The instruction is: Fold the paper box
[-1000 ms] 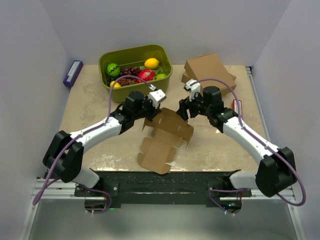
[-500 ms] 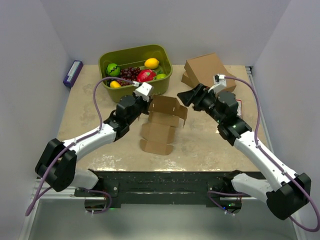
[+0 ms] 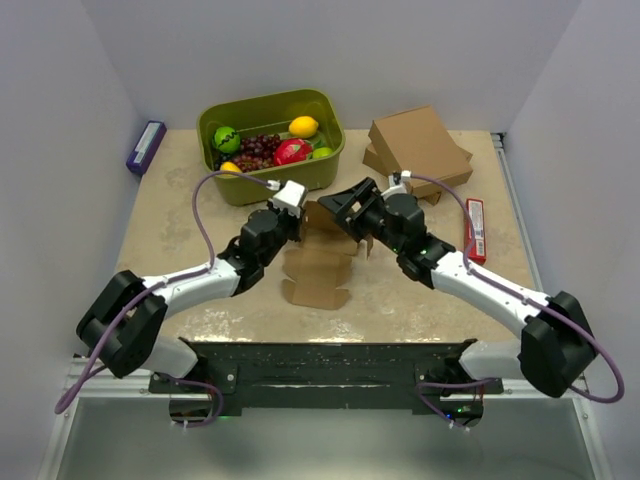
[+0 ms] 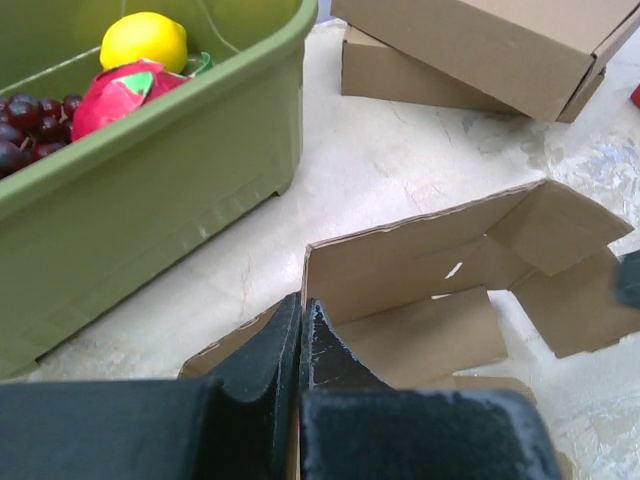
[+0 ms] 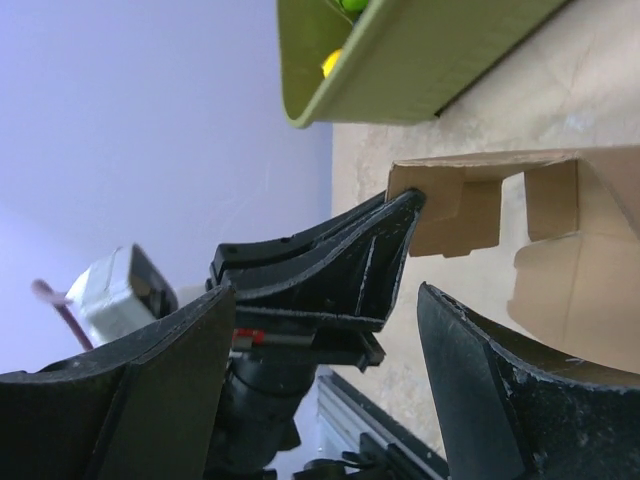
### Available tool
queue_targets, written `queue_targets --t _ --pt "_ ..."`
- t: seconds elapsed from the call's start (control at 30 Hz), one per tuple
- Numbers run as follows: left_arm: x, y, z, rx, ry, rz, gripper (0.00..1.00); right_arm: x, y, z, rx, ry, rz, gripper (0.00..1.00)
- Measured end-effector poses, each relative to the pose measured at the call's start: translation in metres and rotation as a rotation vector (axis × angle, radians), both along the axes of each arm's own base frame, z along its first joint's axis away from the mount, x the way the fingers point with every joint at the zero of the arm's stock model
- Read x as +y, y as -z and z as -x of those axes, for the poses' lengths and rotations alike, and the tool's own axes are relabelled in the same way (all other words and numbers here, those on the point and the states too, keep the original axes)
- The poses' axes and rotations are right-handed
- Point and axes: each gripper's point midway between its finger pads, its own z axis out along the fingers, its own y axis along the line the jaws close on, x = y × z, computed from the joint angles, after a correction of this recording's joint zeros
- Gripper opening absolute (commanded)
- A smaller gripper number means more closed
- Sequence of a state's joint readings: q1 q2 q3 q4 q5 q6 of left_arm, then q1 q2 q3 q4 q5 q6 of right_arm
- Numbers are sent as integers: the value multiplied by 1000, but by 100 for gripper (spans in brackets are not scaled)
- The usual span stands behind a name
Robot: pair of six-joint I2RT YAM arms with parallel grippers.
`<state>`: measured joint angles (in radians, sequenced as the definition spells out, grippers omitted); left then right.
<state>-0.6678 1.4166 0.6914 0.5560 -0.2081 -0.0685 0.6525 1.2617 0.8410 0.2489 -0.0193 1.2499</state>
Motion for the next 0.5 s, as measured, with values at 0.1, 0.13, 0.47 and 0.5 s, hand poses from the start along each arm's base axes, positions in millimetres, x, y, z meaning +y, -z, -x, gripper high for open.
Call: queue_targets --t 0.1,0.13,0.47,0.5 --pt "-3 8 5 1 0 -4 0 9 17 -4 67 34 -16 76" --pt "-4 11 7 2 -3 -6 0 11 21 -5 88 46 -26 75" --pt "-14 28 20 23 -3 19 0 0 61 -22 221 231 -82 72" --pt "-15 28 21 18 -4 22 0 -1 64 -24 228 248 -82 72"
